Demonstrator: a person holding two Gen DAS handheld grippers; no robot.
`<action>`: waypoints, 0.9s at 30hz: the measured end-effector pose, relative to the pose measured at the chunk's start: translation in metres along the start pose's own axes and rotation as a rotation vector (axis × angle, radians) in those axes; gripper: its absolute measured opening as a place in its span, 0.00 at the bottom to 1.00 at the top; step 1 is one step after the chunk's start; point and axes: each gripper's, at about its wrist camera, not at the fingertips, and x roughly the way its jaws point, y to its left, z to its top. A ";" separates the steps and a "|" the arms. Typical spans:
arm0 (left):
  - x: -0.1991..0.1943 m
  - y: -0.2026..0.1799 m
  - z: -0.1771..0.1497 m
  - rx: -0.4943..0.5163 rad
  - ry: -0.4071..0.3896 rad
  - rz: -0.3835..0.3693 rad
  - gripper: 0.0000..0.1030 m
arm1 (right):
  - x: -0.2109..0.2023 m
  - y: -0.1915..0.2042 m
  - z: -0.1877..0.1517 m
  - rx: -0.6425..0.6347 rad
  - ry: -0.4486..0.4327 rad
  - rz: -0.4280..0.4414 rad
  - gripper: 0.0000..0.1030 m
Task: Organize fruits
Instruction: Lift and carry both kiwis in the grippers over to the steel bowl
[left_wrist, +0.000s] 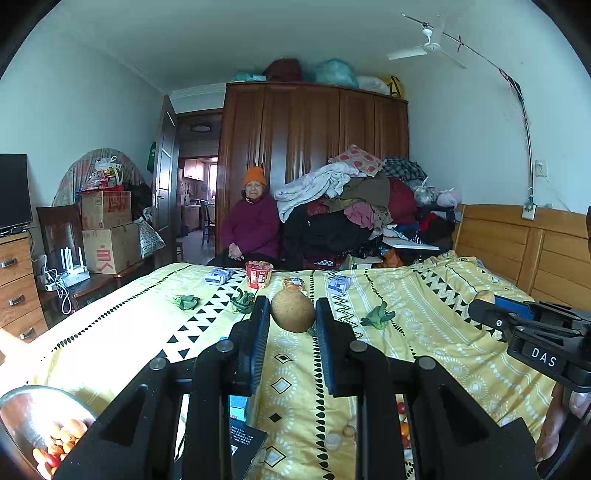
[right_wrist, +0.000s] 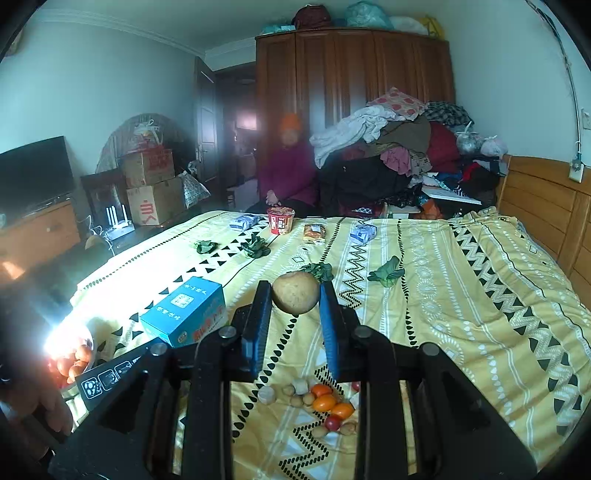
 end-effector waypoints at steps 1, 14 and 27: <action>0.000 0.002 0.001 -0.004 0.001 0.000 0.24 | 0.001 0.000 0.000 0.000 0.003 0.001 0.26; -0.013 0.102 -0.015 -0.059 0.140 0.234 0.24 | 0.031 0.066 0.005 0.000 0.101 0.153 0.26; -0.099 0.362 -0.090 -0.332 0.378 0.635 0.24 | 0.074 0.352 -0.027 -0.224 0.376 0.676 0.26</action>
